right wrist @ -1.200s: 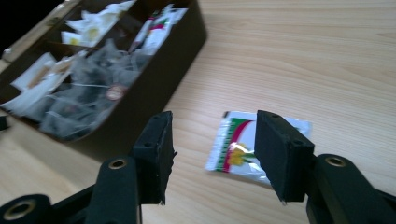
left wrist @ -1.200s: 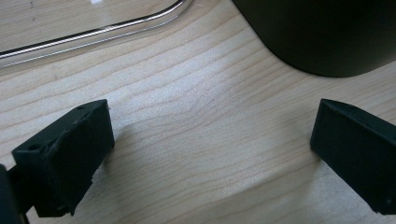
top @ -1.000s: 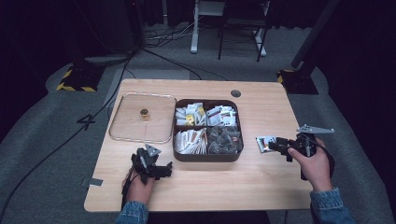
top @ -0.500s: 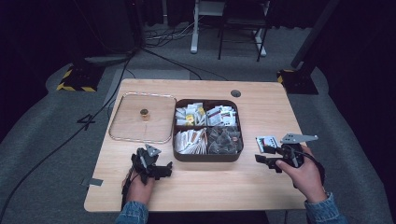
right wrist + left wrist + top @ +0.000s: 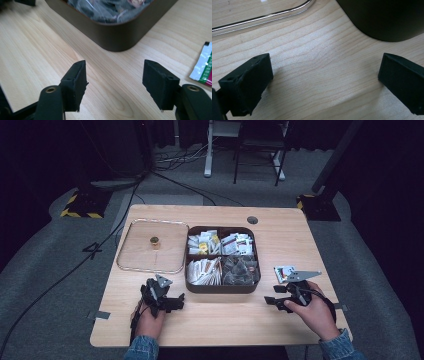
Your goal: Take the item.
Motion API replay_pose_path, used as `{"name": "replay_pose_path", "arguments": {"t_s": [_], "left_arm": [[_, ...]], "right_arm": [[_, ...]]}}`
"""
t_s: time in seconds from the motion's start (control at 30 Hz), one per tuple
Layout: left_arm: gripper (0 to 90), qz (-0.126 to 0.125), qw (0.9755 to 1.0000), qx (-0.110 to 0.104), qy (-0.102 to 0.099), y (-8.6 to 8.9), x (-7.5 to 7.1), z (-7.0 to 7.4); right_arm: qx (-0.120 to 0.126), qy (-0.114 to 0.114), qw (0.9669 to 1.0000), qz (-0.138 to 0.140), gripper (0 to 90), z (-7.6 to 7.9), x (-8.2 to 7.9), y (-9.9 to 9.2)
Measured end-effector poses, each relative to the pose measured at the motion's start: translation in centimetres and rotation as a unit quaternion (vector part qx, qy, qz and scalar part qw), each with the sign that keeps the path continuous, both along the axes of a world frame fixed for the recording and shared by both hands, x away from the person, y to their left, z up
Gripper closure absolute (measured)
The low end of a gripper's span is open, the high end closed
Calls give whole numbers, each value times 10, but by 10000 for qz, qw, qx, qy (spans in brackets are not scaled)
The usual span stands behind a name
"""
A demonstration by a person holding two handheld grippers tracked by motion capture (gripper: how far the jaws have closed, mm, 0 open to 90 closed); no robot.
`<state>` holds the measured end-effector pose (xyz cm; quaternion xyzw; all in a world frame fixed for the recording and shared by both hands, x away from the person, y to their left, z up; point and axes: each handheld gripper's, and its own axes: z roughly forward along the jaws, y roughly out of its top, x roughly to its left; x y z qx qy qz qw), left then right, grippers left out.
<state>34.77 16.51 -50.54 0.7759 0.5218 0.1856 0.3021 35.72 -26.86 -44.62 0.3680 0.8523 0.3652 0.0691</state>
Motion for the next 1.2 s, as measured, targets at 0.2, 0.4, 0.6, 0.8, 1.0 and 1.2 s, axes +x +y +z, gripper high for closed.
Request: {"name": "replay_pose_path", "arguments": {"t_s": [0.2,0.4,0.6,0.8,1.0,1.2], "left_arm": [[0,0,10000,-1,-1,0,0,0],[0,1,10000,-2,-1,0,0,0],[0,-1,10000,1,0,0,0,0],[0,0,10000,-2,-1,0,0,0],[0,1,10000,-1,-1,0,0,0],[0,-4,10000,3,2,0,0,0]], "right_arm": [[-160,11,9999,-33,346,-20,3,-2],[-296,-19,9995,54,311,-33,4,0],[-447,45,9990,85,269,-41,3,2],[-559,-90,9982,216,174,-43,1,5],[-668,-446,9967,143,36,-52,-2,14],[-412,-682,9968,-53,0,-60,-1,17]]}}
